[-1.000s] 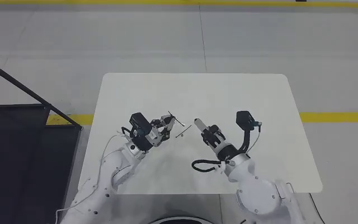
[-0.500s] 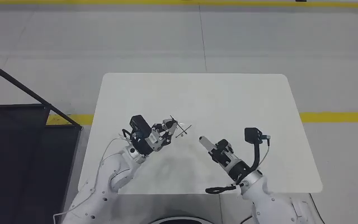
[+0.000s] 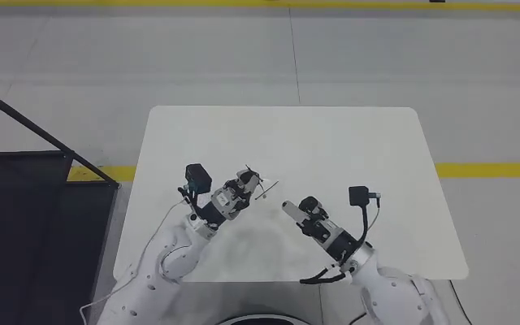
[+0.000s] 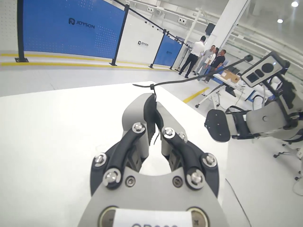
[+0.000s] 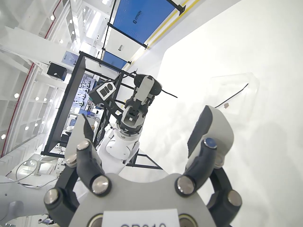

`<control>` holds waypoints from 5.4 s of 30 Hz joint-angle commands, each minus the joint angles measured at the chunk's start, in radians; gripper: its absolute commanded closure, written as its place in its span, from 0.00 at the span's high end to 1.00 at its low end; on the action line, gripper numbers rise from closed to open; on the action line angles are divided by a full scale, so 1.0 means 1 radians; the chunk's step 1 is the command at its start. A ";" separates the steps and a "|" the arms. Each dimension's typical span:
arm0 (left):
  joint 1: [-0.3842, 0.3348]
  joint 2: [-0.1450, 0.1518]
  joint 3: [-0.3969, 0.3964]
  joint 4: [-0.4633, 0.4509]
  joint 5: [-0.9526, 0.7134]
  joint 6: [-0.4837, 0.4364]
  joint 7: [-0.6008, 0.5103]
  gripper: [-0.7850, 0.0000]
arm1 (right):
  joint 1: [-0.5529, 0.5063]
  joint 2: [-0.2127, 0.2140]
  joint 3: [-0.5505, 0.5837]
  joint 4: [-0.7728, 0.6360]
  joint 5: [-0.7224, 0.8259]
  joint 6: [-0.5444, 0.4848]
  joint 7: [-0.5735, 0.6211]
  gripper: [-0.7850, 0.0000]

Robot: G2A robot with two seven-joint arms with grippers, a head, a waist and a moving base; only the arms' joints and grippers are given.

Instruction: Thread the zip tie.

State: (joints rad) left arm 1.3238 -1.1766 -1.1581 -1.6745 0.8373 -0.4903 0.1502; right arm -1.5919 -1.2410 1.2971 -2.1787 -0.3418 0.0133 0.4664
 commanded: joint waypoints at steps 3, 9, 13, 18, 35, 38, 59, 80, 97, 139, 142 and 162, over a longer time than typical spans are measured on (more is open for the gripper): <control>0.000 0.000 0.000 0.000 0.000 -0.001 -0.001 0.00 | 0.000 0.000 -0.001 -0.001 -0.001 0.003 0.000 1.00; 0.002 0.000 0.001 -0.003 -0.002 0.003 -0.002 0.00 | 0.001 0.000 -0.005 0.002 -0.006 -0.002 -0.001 1.00; 0.004 -0.004 0.008 -0.014 -0.019 0.012 -0.009 0.00 | 0.037 -0.004 -0.050 0.081 -0.019 -0.050 -0.019 0.86; 0.000 -0.008 0.010 -0.004 -0.073 -0.020 -0.026 0.00 | 0.097 -0.011 -0.092 0.169 -0.056 -0.051 -0.069 0.70; -0.005 -0.008 -0.016 0.010 -0.223 -0.119 -0.120 0.00 | 0.160 -0.016 -0.146 0.233 -0.113 -0.079 -0.073 0.49; -0.007 -0.008 -0.017 0.008 -0.224 -0.122 -0.136 0.00 | 0.161 -0.016 -0.152 0.226 -0.158 -0.068 -0.089 0.48; -0.009 -0.012 -0.028 0.013 -0.210 -0.119 -0.161 0.00 | 0.136 -0.024 -0.233 0.176 -0.431 0.074 -0.189 1.00; 0.001 -0.017 -0.032 0.006 -0.156 -0.103 -0.149 0.00 | 0.171 -0.014 -0.218 0.257 -0.606 -0.091 -0.221 0.50; 0.007 -0.020 -0.036 -0.001 -0.145 -0.101 -0.153 0.00 | 0.181 -0.026 -0.275 0.257 -0.742 -0.044 -0.240 0.26; 0.038 -0.017 -0.096 0.011 -0.189 -0.138 -0.169 0.38 | 0.177 -0.039 -0.228 0.262 -0.665 -0.062 -0.235 0.00; 0.049 -0.013 -0.114 0.008 -0.210 -0.162 -0.181 0.39 | 0.177 -0.039 -0.223 0.262 -0.660 -0.067 -0.233 0.00; 0.040 0.004 -0.174 0.075 -0.548 -0.259 -0.346 0.40 | 0.156 -0.017 -0.089 0.273 -0.439 -0.287 -0.112 0.00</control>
State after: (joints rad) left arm 1.3680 -1.1738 -1.3328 -1.6028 0.3092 -0.7474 -0.1776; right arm -1.4361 -1.2595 1.2049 -1.9067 -0.7809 -0.2668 0.3495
